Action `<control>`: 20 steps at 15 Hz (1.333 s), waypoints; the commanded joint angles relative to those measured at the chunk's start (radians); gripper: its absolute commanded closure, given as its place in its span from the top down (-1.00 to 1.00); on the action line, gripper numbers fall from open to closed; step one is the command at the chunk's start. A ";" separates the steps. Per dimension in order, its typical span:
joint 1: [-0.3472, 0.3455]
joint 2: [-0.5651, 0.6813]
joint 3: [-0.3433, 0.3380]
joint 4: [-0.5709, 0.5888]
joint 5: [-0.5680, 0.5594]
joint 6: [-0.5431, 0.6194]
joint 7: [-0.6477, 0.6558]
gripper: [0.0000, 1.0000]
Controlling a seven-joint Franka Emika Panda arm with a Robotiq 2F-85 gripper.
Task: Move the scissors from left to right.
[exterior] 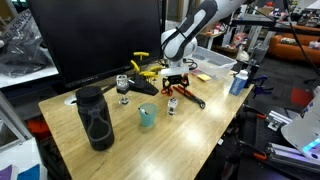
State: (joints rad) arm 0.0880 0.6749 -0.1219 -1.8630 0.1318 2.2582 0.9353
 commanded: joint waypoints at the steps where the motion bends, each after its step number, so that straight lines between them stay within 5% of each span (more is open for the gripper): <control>1: -0.018 0.025 0.024 0.006 0.024 0.062 -0.034 0.37; 10: -0.012 0.041 0.029 0.005 0.019 0.118 -0.036 -0.93; 20: -0.004 -0.048 -0.023 -0.083 0.004 0.134 0.016 -0.96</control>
State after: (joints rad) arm 0.0857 0.6642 -0.1196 -1.8777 0.1455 2.3653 0.9301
